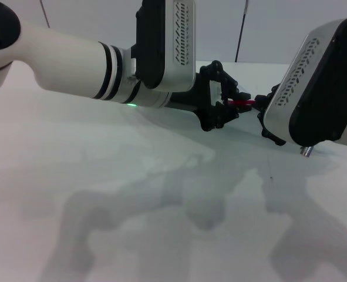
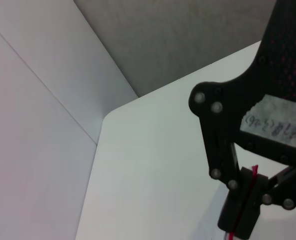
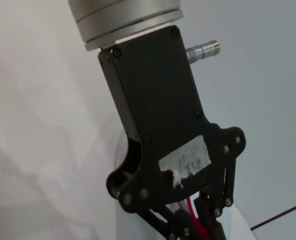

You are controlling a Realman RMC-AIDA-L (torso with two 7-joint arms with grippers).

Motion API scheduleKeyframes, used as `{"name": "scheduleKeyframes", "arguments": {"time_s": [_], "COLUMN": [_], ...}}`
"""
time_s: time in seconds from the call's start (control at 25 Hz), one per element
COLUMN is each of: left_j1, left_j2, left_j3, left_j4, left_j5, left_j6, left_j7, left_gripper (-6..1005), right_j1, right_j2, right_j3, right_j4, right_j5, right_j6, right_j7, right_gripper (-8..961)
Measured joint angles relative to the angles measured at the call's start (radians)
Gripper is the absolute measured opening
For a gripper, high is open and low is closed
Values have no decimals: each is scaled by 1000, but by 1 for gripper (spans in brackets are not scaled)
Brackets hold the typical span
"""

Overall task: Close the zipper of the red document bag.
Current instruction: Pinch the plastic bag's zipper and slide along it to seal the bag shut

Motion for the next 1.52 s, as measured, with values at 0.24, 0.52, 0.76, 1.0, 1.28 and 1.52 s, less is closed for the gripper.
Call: {"name": "scheduleKeyframes", "arguments": {"time_s": [0.24,0.52,0.76,1.0,1.28,1.52], "left_j1": [1,2,4,15,19,44], "left_j2": [1,2,2,2,2,2], "left_j3": [0,0,0,0,0,-2], "left_j4": [-1,-1,-1,-2,-26,-69], "left_j5": [2,3,4,24,42,44], "left_j6": [0,0,0,21,33,70], "left_j7": [0,0,0,-8,-14,-12], "left_gripper": [139,117,84,80,82,84], "right_j1": [0,-1,-1,-2,-5,-10], "right_j2": [0,1,2,2,2,1], "right_j3": [0,0,0,4,10,21], "right_j4": [-4,-5,-2,0,1,6], "right_j5": [0,-11,-12,-12,-12,-44], "right_j6": [-1,-1,0,0,0,2], "right_j7": [0,0,0,0,0,23], "right_gripper": [20,20,19,19,19,19]}}
